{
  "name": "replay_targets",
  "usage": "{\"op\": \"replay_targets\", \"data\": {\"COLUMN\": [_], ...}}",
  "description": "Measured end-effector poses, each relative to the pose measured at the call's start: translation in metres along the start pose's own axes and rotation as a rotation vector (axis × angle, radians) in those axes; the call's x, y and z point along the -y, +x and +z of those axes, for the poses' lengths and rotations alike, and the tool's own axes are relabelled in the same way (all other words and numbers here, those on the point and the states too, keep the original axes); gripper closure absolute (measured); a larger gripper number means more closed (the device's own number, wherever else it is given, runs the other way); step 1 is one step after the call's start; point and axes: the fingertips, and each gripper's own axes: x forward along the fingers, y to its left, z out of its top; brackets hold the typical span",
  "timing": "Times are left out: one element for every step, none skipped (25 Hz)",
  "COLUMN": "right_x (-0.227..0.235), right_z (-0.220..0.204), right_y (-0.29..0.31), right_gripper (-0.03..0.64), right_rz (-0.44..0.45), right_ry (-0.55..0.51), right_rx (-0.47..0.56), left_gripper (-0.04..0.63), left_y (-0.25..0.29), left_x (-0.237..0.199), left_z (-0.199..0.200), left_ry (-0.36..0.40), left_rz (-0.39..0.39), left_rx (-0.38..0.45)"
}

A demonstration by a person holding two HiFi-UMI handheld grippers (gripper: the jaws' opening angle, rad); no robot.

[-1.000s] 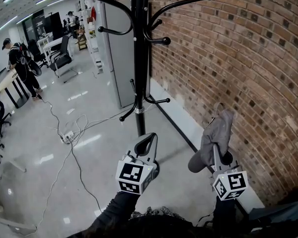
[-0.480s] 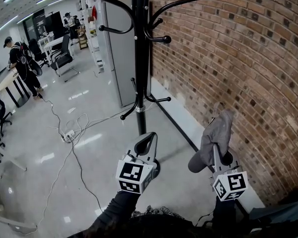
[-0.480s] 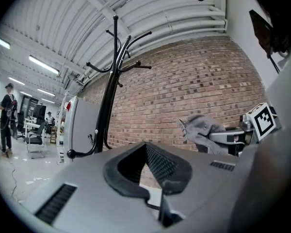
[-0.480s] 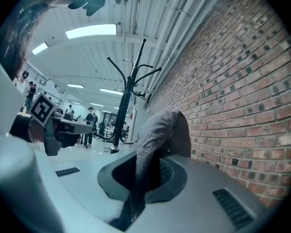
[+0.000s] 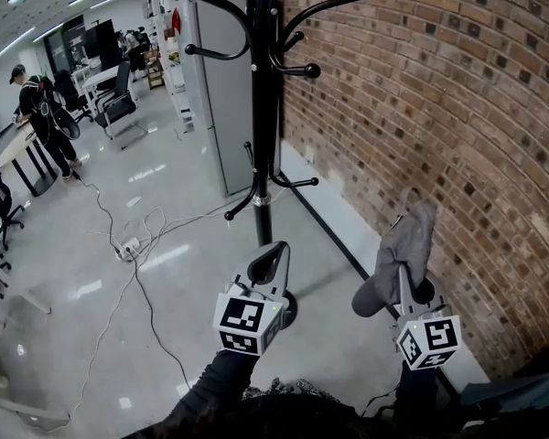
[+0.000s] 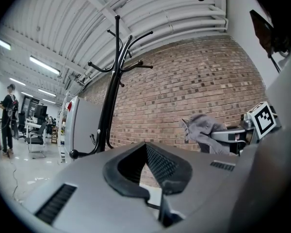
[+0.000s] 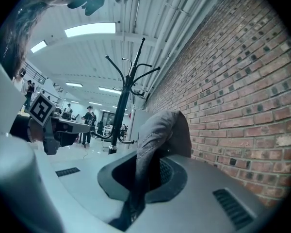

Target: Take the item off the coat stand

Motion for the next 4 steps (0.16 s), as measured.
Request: {"op": "replay_targets", "data": {"right_x": [0.0010, 0.0018, 0.0025, 0.0031], "right_z": [-0.0004, -0.0008, -0.0011, -0.0014], "right_y": [0.0001, 0.0003, 0.0005, 0.0007], "right_gripper": [0.603, 0.603, 0.603, 0.603], "right_rz": [-0.001, -0.001, -0.001, -0.001], "right_ry": [0.000, 0.001, 0.002, 0.003], "right_rx": [-0.001, -0.002, -0.003, -0.004], "left_gripper": [0.588, 0.588, 0.588, 0.588], "left_y": [0.0007, 0.0015, 0.0023, 0.0031], "left_x": [0.0000, 0.0000, 0.0001, 0.0002], "left_z": [-0.0002, -0.0003, -0.0005, -0.0006], "left_ry": [0.000, 0.001, 0.001, 0.002], "left_rz": [0.000, -0.001, -0.001, -0.002], "left_rx": [-0.001, -0.002, -0.003, -0.004]}}
